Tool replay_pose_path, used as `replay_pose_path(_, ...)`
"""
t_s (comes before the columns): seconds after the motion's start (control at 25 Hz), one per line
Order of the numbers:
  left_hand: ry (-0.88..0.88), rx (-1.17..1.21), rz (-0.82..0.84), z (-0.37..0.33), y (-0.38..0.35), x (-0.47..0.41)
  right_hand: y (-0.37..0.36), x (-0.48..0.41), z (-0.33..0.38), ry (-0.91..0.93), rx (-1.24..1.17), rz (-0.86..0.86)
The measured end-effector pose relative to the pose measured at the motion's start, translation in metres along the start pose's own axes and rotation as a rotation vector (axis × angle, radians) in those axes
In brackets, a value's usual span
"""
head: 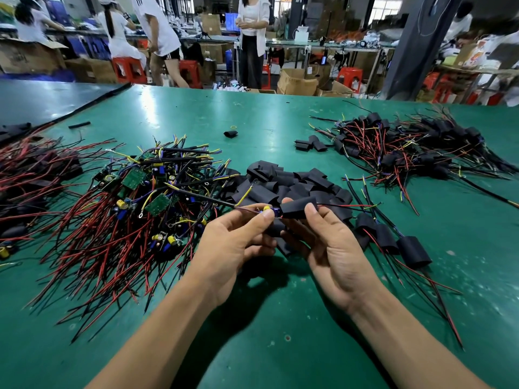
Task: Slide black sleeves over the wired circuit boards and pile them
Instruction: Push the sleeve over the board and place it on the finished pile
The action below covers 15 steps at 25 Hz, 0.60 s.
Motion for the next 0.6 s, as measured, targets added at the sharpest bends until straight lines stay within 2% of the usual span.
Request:
replay_pose_path(0.2, 0.072, 0.135, 0.013, -0.003, 0.0007, 0.0001, -0.0034, 0.0025, -0.0002, 0.017, -0.008, 0.009)
replay_pose_path(0.6, 0.108, 0.089, 0.048, 0.0005, 0.0015, -0.0005, -0.0087, 0.0064, -0.002, 0.006, -0.16, 0.064)
Point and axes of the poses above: each hand's wrist, its own x-axis away from the middle knuckle, its own y-axis out of the back of the hand, z = x × y, the point moved 2 cm from there along -x, towards the middle knuckle, and after that the axes turned 14 degrees about y, right-handed, at the moved point
